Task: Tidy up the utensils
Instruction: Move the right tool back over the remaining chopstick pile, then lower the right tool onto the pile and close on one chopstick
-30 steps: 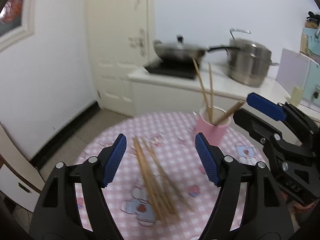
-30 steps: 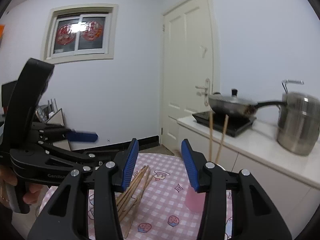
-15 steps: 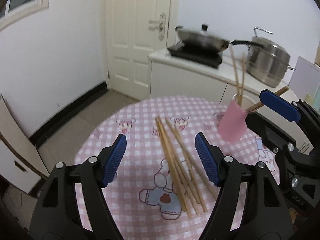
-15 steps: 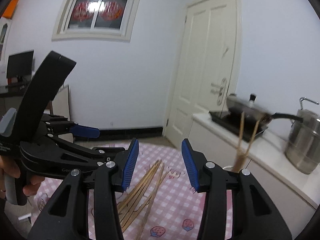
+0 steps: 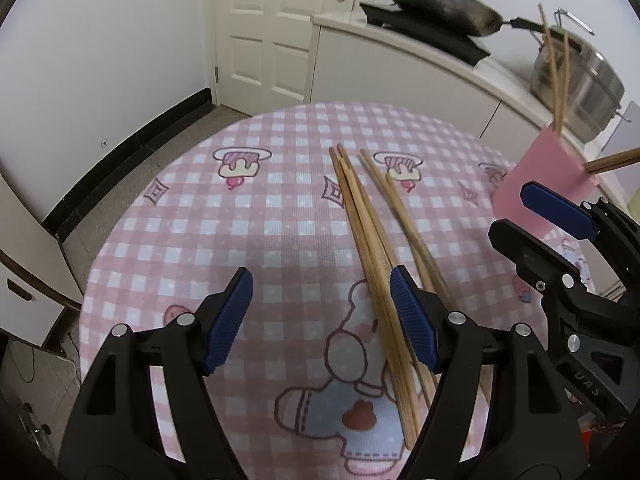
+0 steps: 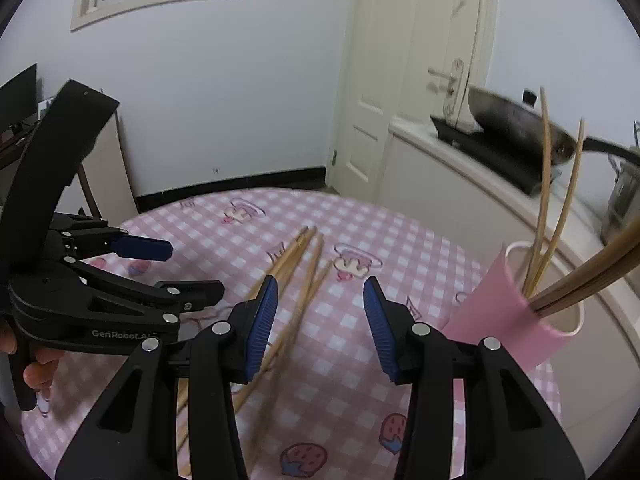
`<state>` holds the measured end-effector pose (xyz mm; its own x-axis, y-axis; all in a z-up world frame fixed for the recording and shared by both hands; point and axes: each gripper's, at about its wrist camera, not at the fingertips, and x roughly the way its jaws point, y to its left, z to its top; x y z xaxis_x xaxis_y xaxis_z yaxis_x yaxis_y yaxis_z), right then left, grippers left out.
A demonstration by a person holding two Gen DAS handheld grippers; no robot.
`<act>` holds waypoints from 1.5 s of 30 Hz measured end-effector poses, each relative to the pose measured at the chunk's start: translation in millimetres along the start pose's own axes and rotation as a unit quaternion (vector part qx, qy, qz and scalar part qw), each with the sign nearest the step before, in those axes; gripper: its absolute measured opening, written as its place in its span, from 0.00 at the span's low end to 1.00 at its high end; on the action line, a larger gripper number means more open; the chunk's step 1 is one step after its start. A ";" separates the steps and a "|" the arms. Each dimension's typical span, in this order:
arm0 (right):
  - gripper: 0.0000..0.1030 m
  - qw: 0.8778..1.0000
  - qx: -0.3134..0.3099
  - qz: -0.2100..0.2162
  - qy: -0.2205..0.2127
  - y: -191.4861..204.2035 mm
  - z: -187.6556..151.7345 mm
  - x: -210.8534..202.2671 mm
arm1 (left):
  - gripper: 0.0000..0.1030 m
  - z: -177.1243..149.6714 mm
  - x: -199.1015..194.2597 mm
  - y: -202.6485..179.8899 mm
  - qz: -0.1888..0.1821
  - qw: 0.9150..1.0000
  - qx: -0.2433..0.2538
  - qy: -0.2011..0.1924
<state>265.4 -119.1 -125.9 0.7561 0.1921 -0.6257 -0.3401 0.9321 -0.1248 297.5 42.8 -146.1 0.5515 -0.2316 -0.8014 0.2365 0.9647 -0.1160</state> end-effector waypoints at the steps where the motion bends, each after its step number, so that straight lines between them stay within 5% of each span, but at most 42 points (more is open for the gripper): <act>1: 0.41 1.000 0.002 0.002 0.005 -0.8 -0.7 3.6 | 0.68 1.0 4.4 -1.1 0.002 1.000 0.001 0.003; 23: 0.48 0.999 0.021 0.016 0.035 -8.8 -4.7 27.9 | 0.68 4.6 32.5 -5.4 0.041 0.998 0.034 0.026; 37: 0.47 0.996 0.018 0.019 0.080 -11.7 16.4 73.2 | 0.69 44.9 57.4 10.9 0.058 0.997 0.012 0.048; 43: 0.44 0.995 0.029 0.029 0.092 -17.0 27.5 90.9 | 0.69 66.3 65.9 19.7 0.063 0.997 0.012 0.051; 45: 0.35 0.994 0.026 0.035 0.100 -15.0 30.1 97.7 | 0.69 71.1 70.4 21.3 0.066 0.996 0.013 0.051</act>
<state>361.2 -105.1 -161.9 0.6031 0.1969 -0.7730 -0.3542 0.9344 -0.0384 398.2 38.1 -163.3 0.4952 -0.0883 -0.8643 0.1886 0.9820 0.0077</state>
